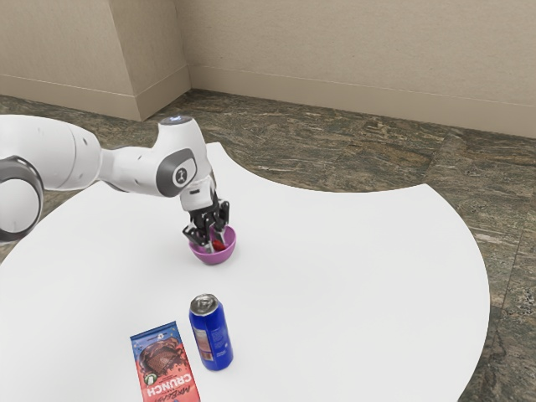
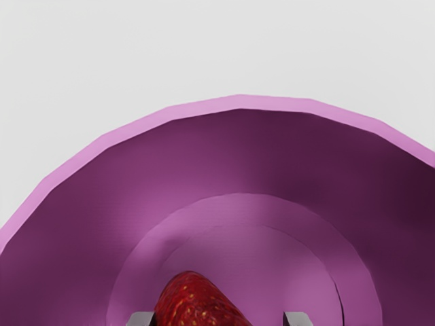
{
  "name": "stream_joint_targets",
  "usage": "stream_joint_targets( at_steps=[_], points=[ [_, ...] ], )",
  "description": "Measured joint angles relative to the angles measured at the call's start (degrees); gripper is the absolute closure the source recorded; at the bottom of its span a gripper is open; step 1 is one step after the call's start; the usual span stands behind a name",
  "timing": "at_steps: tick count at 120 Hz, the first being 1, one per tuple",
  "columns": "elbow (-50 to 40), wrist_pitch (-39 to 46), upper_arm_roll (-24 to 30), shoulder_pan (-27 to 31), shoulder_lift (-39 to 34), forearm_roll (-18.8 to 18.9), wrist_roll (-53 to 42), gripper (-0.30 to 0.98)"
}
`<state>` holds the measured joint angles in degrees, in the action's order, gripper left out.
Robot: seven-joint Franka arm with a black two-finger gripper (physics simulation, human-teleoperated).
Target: Take strawberry from the bowl
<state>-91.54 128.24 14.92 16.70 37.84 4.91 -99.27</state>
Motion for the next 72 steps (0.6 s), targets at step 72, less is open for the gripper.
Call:
stream_joint_targets(
  at_steps=[72],
  points=[
    [-0.11,1.84,-0.01,-0.23,-0.80,-0.27,-0.98,0.79]
  ],
)
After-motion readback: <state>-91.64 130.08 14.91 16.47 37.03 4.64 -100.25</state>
